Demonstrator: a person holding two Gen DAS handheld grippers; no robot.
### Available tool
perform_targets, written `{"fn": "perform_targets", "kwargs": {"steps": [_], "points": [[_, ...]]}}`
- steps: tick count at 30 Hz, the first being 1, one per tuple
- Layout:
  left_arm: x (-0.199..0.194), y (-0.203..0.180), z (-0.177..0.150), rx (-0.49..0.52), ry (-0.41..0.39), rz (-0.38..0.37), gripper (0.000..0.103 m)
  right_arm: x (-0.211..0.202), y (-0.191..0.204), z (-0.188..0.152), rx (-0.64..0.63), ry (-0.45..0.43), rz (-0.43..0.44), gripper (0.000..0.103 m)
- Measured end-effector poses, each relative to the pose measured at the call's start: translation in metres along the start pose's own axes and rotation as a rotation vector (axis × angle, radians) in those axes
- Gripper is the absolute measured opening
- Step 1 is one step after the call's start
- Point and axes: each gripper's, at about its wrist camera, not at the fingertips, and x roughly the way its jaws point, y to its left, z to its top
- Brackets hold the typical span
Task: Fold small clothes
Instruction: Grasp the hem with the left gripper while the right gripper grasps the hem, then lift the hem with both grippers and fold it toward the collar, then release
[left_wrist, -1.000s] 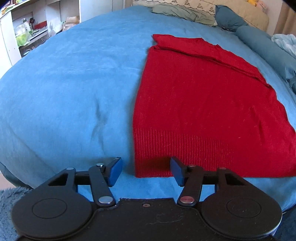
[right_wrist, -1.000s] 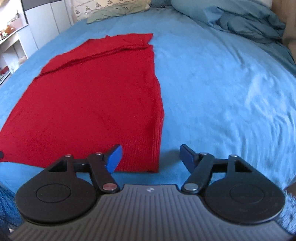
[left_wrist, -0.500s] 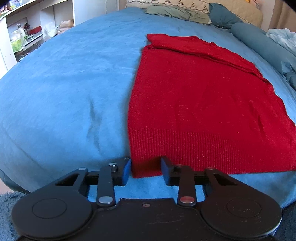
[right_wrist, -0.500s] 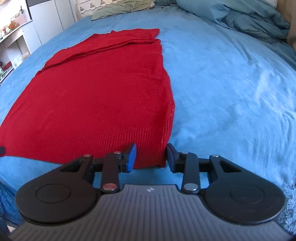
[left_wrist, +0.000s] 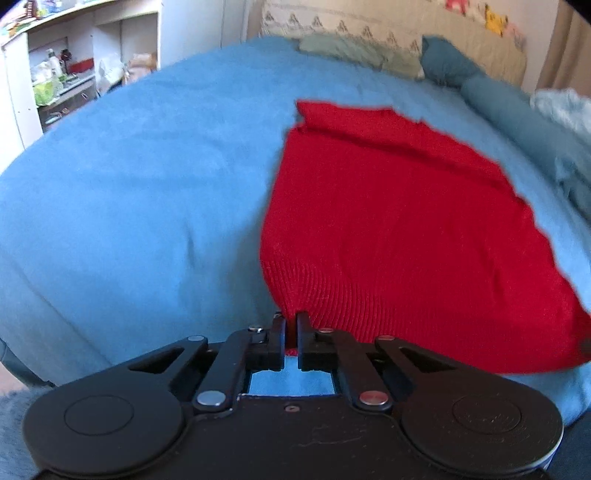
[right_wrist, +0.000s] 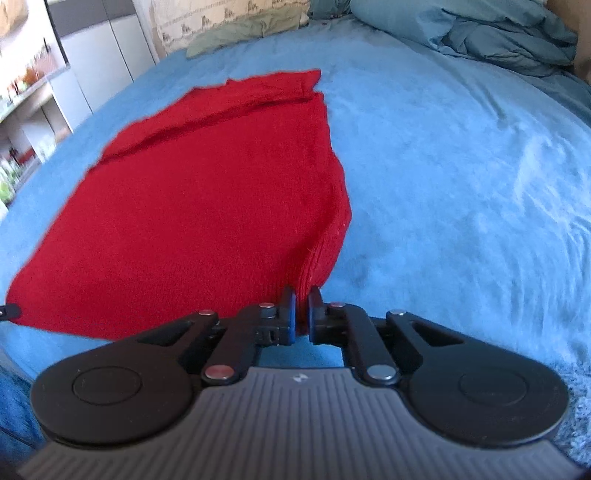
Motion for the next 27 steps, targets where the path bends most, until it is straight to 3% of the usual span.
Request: {"fn": "perform_targets", "kwargs": {"steps": [8,14,17,21,24,27], "points": [[-0.039,-0.008,0.071,-0.035,-0.189,-0.071,0.004,-0.031,0.005,0.071,0.066,-0.115,0.121,0.021],[-0.013,-0.033,0.179,-0.008,-0.32,-0.106,0.003,-0.01,0.015,0.183,0.098,-0.215,0.205,0.021],[0.025,-0.051,0.248,-0.008,-0.373,-0.088,0.003,0.027,0.022,0.253,0.106,-0.244,0.2,0.021],[0.108,-0.066,0.322,-0.022,-0.364,-0.03,0.003,0.113,0.026,0.332,0.125,-0.199,0.152,0.021],[0.185,-0.072,0.349,-0.037,-0.321,0.016,0.003,0.2,0.023,0.365,0.129,-0.145,0.086,0.021],[0.267,-0.074,0.349,-0.04,-0.225,0.051,0.003,0.281,0.015,0.37,0.143,-0.077,0.047,0.021]]}}
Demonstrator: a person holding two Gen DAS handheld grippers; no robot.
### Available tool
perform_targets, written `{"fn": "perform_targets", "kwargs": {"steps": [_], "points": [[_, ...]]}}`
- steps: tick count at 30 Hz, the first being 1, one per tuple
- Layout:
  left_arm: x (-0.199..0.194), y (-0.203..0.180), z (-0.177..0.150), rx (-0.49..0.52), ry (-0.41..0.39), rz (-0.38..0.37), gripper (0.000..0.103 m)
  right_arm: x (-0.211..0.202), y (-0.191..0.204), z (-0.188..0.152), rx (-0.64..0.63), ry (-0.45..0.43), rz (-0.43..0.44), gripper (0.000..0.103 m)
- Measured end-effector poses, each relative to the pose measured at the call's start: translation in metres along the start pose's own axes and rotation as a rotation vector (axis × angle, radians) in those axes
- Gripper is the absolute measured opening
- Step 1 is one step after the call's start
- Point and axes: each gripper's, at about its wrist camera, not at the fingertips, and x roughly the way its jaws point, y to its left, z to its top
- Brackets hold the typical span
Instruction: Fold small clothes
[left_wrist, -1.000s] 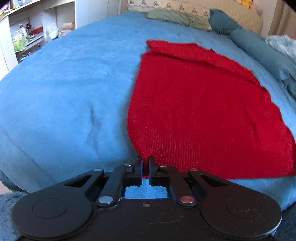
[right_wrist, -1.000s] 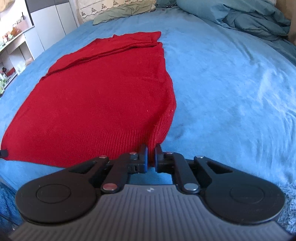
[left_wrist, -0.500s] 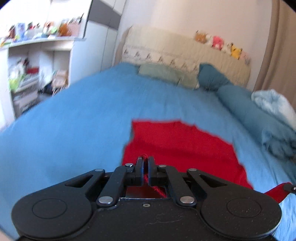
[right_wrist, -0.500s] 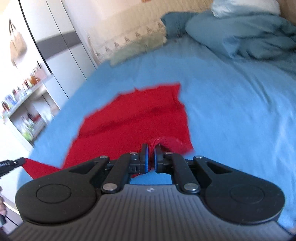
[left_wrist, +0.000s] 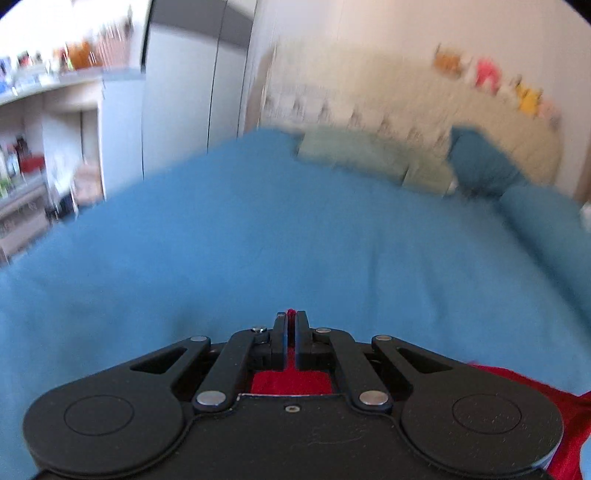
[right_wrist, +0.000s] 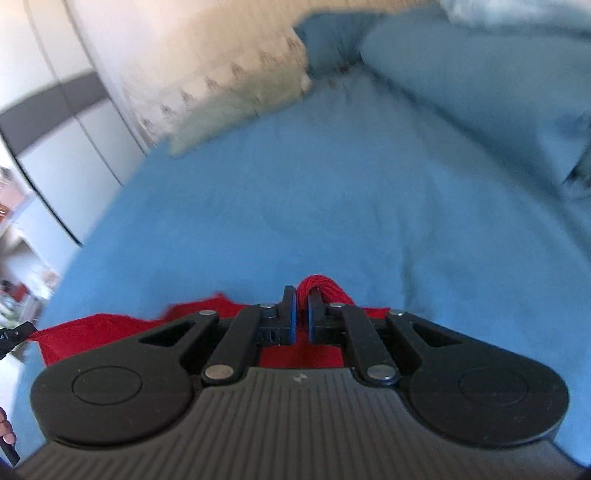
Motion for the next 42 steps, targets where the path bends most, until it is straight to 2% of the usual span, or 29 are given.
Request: {"fn": "perform_targets", "kwargs": {"steps": [2,5,6,7,8,9,10,11,13,15,16,20,22,26,31,33,35,39,42], "points": [[0.035,-0.004,-0.013,0.023,0.051,0.033,0.003,0.035,-0.007,-0.005,0.002,0.018,-0.007,0.021],[0.053,-0.002,-0.019,0.043,0.087,0.051,0.004,0.052,-0.01,-0.007,-0.022,0.022,-0.008,0.022],[0.052,-0.001,-0.017,0.039,0.092,0.055,0.007,0.051,-0.012,-0.005,-0.032,0.018,-0.004,0.025],[0.048,0.001,-0.015,0.041,0.095,0.058,0.015,0.047,-0.01,-0.004,-0.055,0.011,-0.007,0.028],[0.042,0.0,-0.013,0.052,0.094,0.064,0.036,0.042,-0.009,-0.002,-0.079,0.005,-0.01,0.042],[0.032,-0.001,-0.011,0.071,0.084,0.077,0.05,0.033,-0.005,-0.004,-0.105,-0.01,-0.019,0.068],[0.019,-0.003,-0.01,0.101,0.062,0.095,0.073,0.017,0.001,-0.01,-0.145,-0.042,-0.031,0.082],[0.003,-0.004,-0.012,0.134,0.04,0.107,0.081,0.005,0.007,-0.013,-0.174,-0.066,-0.038,0.103],[-0.019,-0.009,-0.018,0.181,0.065,0.078,0.087,-0.016,0.019,-0.026,-0.228,-0.069,-0.023,0.103],[-0.034,-0.01,-0.035,0.193,0.144,-0.006,0.089,-0.023,0.028,-0.043,-0.251,-0.013,0.004,0.103],[-0.037,-0.01,-0.048,0.198,0.191,-0.022,0.089,-0.024,0.033,-0.055,-0.267,0.03,0.012,0.103],[-0.03,0.0,-0.094,0.191,0.336,-0.01,0.089,-0.008,0.038,-0.091,-0.315,0.128,-0.036,0.103],[-0.027,0.01,-0.111,0.183,0.371,0.002,0.09,0.002,0.026,-0.102,-0.285,0.163,-0.093,0.103],[-0.027,0.016,-0.116,0.196,0.365,-0.009,0.093,0.003,-0.002,-0.102,-0.177,0.16,-0.094,0.103],[-0.035,0.005,-0.101,0.216,0.372,0.032,0.093,-0.019,0.001,-0.087,-0.217,0.166,-0.082,0.103],[-0.057,-0.005,-0.09,0.238,0.33,-0.009,0.093,-0.039,0.005,-0.078,-0.228,0.13,-0.084,0.103],[-0.081,-0.018,-0.082,0.275,0.304,-0.066,0.096,-0.066,0.008,-0.073,-0.224,0.113,-0.13,0.103],[-0.106,-0.048,-0.086,0.371,0.293,-0.077,0.1,-0.107,0.002,-0.086,-0.139,0.148,-0.134,0.103],[-0.102,-0.067,-0.096,0.392,0.322,-0.085,0.101,-0.11,-0.001,-0.111,-0.07,0.193,-0.14,0.103]]}}
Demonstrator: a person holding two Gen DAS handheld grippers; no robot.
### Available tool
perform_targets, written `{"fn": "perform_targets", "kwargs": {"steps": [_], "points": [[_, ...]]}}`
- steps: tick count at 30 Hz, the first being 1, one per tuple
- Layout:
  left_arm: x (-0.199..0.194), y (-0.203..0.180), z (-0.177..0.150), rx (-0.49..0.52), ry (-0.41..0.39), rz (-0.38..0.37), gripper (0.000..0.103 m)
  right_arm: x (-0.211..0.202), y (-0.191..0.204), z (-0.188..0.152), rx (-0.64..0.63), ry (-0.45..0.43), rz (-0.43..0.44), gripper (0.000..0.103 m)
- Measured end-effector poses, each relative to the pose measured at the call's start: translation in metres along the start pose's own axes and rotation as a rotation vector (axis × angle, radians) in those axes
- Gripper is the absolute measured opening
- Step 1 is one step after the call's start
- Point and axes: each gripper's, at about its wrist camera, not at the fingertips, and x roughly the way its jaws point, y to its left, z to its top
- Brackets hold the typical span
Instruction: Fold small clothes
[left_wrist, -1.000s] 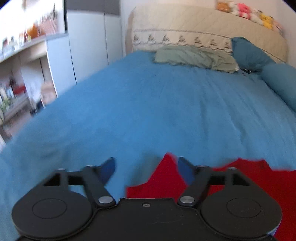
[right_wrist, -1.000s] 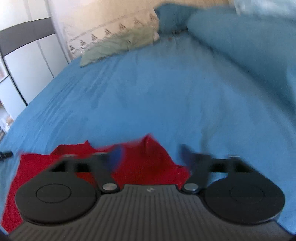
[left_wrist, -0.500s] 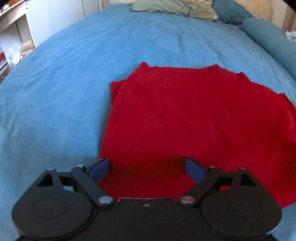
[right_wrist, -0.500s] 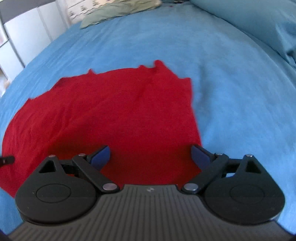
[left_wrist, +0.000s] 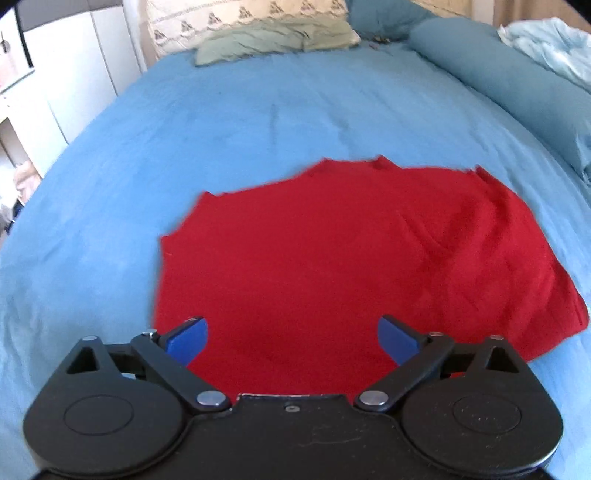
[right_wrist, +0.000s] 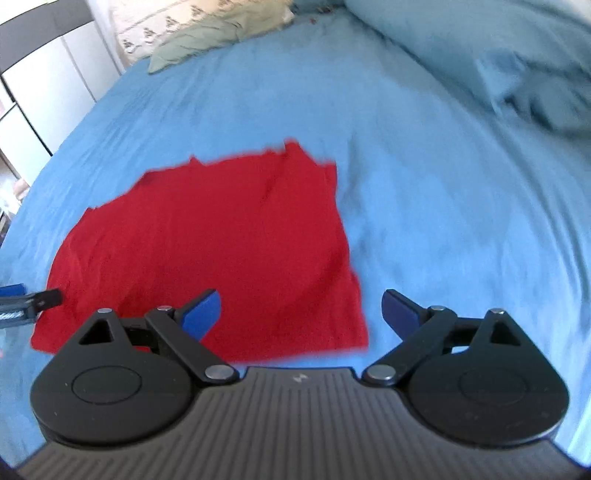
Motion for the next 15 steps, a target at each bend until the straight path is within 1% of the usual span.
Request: {"fn": "perform_targets", "kwargs": {"steps": [2,5,8,9,10,12,14,15], "points": [[0.008,-0.006,0.002,-0.014,0.006,-0.007,0.101,0.009,-0.006,-0.016,0.054,0.02,-0.003,0.103],[0.016,-0.015,0.002,-0.022,-0.001,-0.007,0.1,0.024,-0.018,-0.031,0.131,0.012,-0.006,0.102],[0.03,-0.02,0.006,-0.041,0.002,-0.022,0.1,0.045,-0.033,-0.033,0.235,-0.009,0.035,0.091],[0.035,-0.021,0.007,-0.044,0.006,-0.025,0.1,0.049,-0.038,-0.032,0.252,-0.035,0.051,0.089],[0.04,-0.021,0.009,-0.044,0.009,-0.026,0.1,0.051,-0.04,-0.03,0.253,-0.05,0.063,0.089],[0.047,-0.023,0.013,-0.034,0.013,-0.028,0.1,0.055,-0.045,-0.02,0.228,-0.062,0.097,0.083],[0.052,-0.025,0.016,-0.019,0.012,-0.033,0.1,0.059,-0.051,-0.008,0.18,-0.056,0.132,0.078],[0.054,-0.025,0.019,-0.01,0.01,-0.038,0.1,0.063,-0.055,-0.001,0.166,-0.042,0.161,0.077]]}}
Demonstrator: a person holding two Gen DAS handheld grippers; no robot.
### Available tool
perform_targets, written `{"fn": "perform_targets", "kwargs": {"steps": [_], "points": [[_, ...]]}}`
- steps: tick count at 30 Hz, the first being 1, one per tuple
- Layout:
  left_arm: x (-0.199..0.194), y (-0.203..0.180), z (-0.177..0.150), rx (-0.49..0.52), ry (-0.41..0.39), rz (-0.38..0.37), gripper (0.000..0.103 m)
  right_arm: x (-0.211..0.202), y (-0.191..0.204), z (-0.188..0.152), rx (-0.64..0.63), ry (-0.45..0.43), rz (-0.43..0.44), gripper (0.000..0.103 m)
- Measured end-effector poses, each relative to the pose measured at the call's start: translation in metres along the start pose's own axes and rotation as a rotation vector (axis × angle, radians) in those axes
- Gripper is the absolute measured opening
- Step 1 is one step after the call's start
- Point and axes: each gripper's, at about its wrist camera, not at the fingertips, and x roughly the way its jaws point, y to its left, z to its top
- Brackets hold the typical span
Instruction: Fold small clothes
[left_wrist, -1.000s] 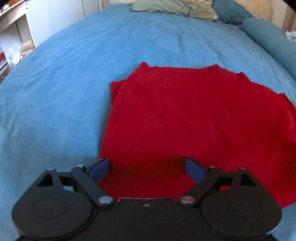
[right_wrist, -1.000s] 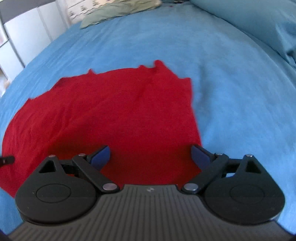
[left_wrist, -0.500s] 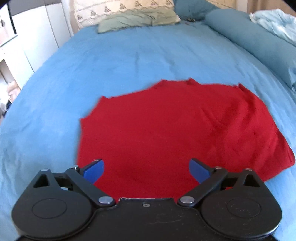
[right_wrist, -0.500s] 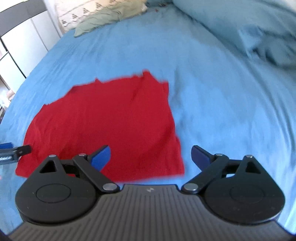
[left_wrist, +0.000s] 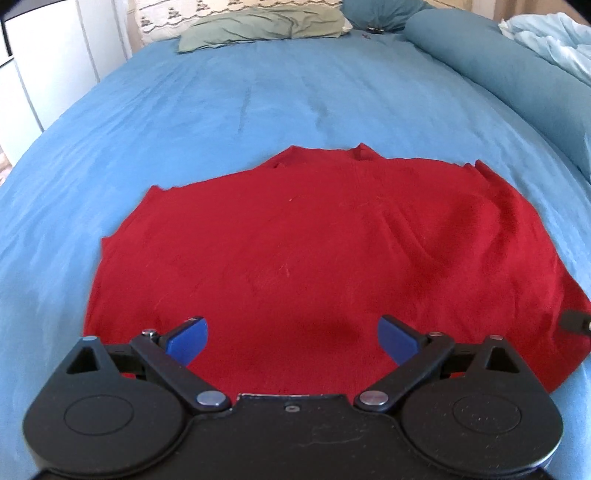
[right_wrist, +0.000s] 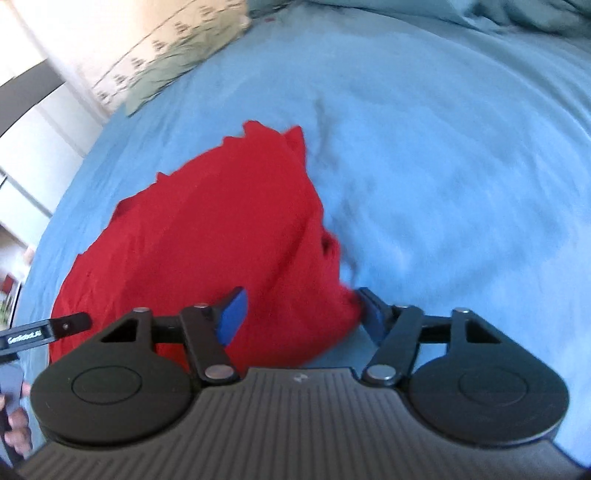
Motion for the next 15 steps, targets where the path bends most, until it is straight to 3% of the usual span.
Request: {"fn": "perform_targets", "kwargs": {"steps": [4,10,15], "points": [[0.012,-0.005,0.01,0.037,-0.01,-0.011,0.1,0.018,-0.013,0.027,-0.062,0.101,0.1,0.073],[0.026,-0.012,0.019,0.041,-0.008,-0.013,0.1,0.035,-0.008,0.043,-0.122,0.129,0.125,0.069],[0.049,-0.014,0.024,0.037,0.035,0.023,0.1,0.038,-0.006,0.046,-0.113,0.137,0.113,0.045]]}}
